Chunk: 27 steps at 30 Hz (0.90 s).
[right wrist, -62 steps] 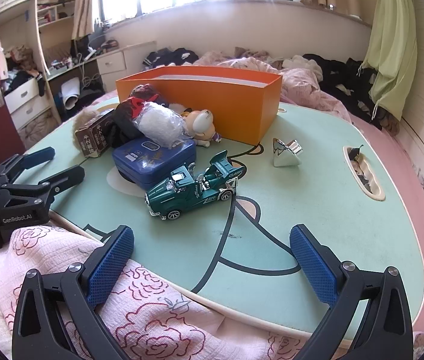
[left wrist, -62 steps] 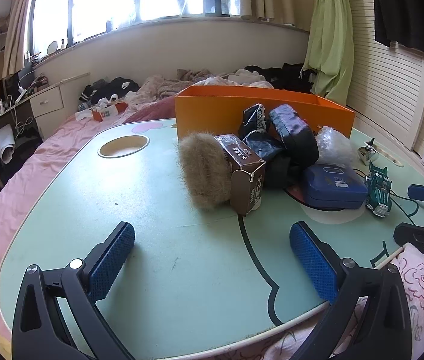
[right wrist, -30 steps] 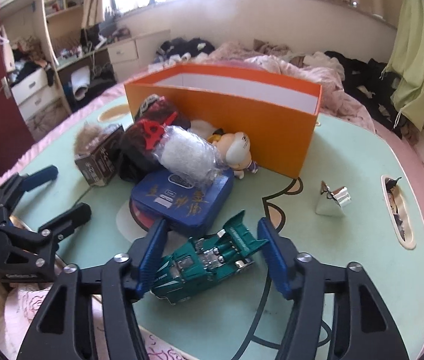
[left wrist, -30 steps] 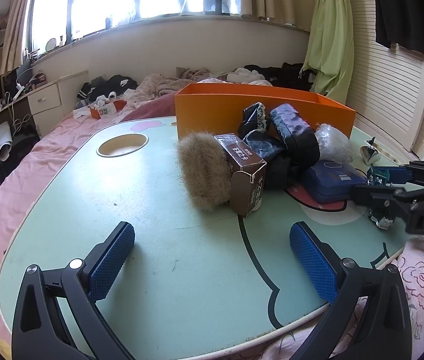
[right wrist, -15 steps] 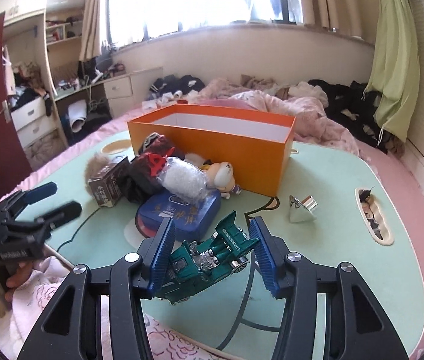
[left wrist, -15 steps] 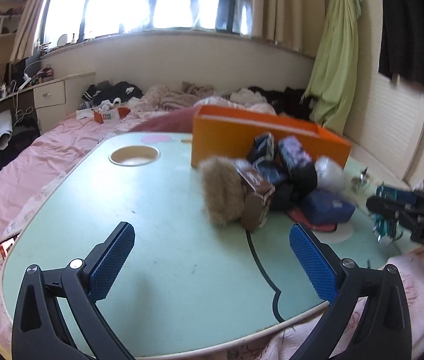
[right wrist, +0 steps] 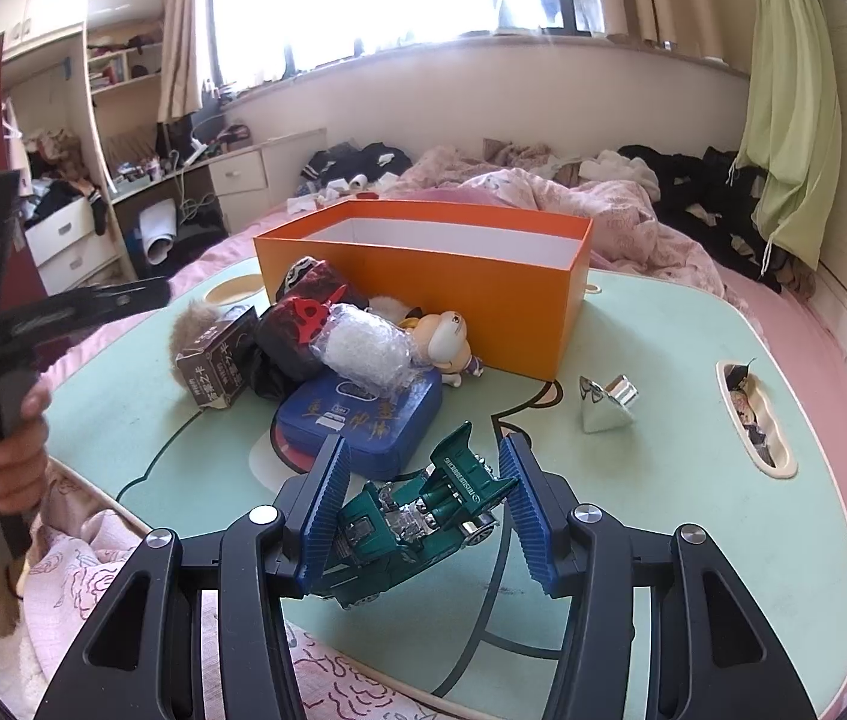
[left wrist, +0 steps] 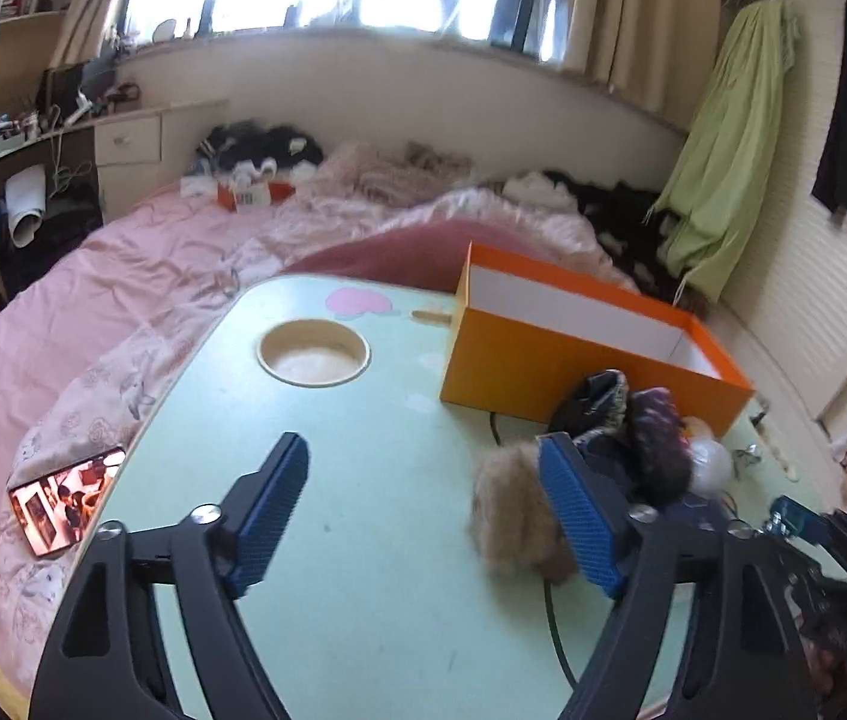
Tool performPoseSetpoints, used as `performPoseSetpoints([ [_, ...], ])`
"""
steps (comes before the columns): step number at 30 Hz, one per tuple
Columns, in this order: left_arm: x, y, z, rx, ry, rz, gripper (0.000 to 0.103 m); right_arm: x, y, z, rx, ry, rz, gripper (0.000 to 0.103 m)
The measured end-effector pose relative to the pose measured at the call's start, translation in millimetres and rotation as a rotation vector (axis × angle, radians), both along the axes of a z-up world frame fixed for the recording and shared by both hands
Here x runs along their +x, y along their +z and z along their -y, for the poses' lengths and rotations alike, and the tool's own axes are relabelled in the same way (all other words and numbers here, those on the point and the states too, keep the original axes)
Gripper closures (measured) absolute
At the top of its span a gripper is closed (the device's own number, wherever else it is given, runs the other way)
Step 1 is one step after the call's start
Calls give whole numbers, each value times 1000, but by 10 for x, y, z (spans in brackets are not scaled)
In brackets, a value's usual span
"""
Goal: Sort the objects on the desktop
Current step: 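Grasp the green toy car with the right gripper, then carry the green car over the orange box with the right gripper while the left grasps the fur ball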
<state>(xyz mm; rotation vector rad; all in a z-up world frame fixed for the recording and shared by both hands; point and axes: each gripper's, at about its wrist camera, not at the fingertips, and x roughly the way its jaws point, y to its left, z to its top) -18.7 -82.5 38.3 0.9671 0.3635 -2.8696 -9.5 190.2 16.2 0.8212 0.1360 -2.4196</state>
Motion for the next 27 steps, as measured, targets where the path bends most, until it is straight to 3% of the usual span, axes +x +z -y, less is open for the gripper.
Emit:
performPoseSetpoints([
  [4, -144, -110, -57, 36, -38, 65, 35, 1, -4, 3, 1, 0, 2, 52],
  [6, -177, -174, -86, 20, -33, 99, 49, 0, -5, 4, 0, 1, 3, 52],
  [10, -85, -151, -91, 53, -83, 77, 79, -7, -12, 6, 3, 2, 7, 52],
  [13, 15, -163, -100, 46, -105, 47, 82, -11, -13, 5, 3, 2, 6, 52],
  [14, 39, -167, -96, 47, -107, 42, 90, -14, -13, 2, 2, 1, 5, 52],
  [19, 136, -98, 16, 93, -125, 11, 102, -21, -3, -26, -7, -1, 3, 52],
  [27, 215, 195, 167, 165, -147, -59, 102, -75, 265, -149, -75, 16, -17, 52],
])
